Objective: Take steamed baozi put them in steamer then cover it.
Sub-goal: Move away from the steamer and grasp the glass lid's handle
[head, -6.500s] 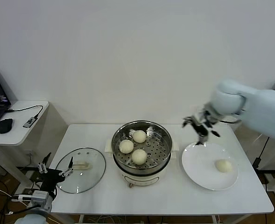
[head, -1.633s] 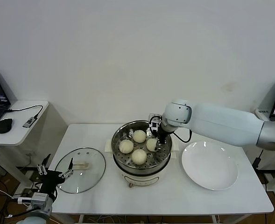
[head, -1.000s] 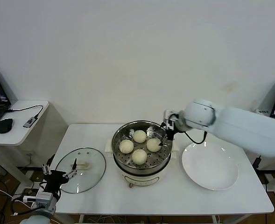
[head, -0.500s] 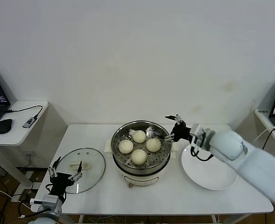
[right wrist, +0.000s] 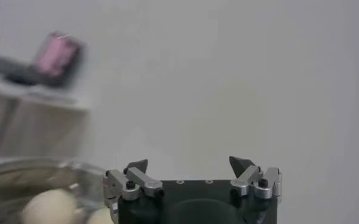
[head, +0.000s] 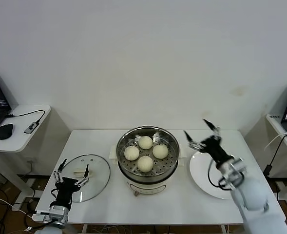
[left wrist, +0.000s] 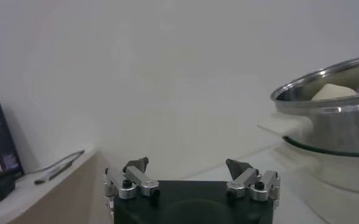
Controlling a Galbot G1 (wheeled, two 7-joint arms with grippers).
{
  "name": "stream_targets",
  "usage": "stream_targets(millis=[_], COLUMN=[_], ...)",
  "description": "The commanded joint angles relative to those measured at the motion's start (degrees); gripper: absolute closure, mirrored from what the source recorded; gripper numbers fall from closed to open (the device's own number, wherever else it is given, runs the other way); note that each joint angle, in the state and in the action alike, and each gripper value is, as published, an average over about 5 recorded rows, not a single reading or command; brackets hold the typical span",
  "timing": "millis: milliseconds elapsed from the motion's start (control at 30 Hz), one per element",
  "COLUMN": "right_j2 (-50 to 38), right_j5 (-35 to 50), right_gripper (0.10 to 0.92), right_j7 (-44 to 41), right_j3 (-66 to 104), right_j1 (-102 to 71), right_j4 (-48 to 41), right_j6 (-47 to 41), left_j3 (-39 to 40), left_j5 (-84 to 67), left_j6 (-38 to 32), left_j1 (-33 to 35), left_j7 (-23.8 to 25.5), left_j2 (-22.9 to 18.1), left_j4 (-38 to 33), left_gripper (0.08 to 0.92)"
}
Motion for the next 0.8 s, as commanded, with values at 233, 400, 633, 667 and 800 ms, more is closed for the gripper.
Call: stream_targets(millis=[233,400,633,667,800], right_j2=[16.36,17.7,19.13,19.27,19.76], right_j5=[2.83,2.32,1.43,1.42,1.36], right_gripper=[0.203,0.203,0.203,0.203,0.203], right_j7=[8.55,7.79,8.54,8.78,9.01], right_j3=[28.21,28.83,29.36,29.55,30.09], right_j1=[-21.07,-21.59,-21.44,-21.4,-21.49], right_j4=[2.75,1.82,-0.46,-0.53,-0.44], right_j6=[1.38,2.77,3.33,3.11,2.84], left_j3=[-2.35,-3.01,-1.5,-1.09,0.48], left_j5=[50.93,58.27,61.15,61.36,61.56], left_j6=[-6.6,-5.43,-4.48,-4.39,-3.98], left_j1=[-1.0,1.52,1.92,1.22,-2.62], left_j7=[-2.35,-2.45,-2.65,-2.6,-2.13], left_j2=[5.59,6.44,7.16,7.25,7.77], left_j4=[9.43,9.41,10.21,10.75,14.13], left_gripper=[0.177,0.177,0.177,0.177,0.177])
